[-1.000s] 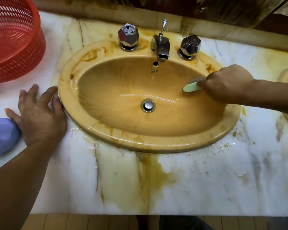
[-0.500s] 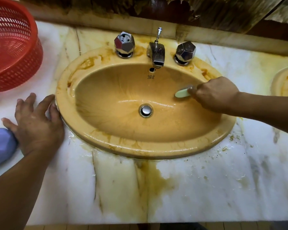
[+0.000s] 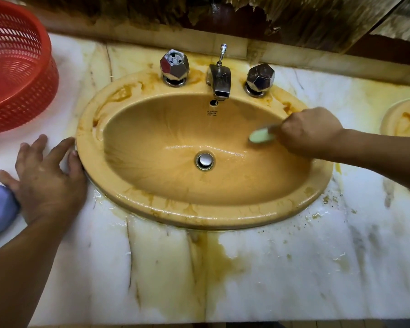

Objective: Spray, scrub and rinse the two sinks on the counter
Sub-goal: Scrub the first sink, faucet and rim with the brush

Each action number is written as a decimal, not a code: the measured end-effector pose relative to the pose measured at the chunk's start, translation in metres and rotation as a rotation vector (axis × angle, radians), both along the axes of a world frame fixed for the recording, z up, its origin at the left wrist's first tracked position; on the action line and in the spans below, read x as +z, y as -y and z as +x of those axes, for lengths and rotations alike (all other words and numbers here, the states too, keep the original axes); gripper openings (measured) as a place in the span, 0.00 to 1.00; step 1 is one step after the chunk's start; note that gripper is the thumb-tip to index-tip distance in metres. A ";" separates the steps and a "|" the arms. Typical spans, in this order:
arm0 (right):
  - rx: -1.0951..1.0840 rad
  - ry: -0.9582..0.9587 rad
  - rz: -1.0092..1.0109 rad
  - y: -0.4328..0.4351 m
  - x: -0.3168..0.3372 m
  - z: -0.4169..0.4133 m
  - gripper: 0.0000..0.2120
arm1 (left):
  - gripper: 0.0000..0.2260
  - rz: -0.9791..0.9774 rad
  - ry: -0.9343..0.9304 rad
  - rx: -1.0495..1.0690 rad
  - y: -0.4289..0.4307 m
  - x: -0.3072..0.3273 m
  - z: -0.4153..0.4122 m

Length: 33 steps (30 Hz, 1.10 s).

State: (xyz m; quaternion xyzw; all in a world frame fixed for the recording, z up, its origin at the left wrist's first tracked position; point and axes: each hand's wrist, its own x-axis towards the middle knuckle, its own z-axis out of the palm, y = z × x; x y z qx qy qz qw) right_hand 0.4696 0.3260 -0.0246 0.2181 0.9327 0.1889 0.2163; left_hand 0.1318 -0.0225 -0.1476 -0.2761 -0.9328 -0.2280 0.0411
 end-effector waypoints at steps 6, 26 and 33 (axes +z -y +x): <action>0.000 -0.160 0.130 -0.008 -0.001 -0.009 0.18 | 0.20 0.004 0.000 0.002 0.000 0.003 0.004; 0.224 -0.212 0.051 -0.012 -0.033 -0.062 0.20 | 0.18 -0.038 0.018 0.061 -0.004 0.020 0.017; 0.211 -0.404 0.057 -0.016 -0.032 -0.060 0.17 | 0.20 0.012 0.004 0.043 -0.003 0.013 0.012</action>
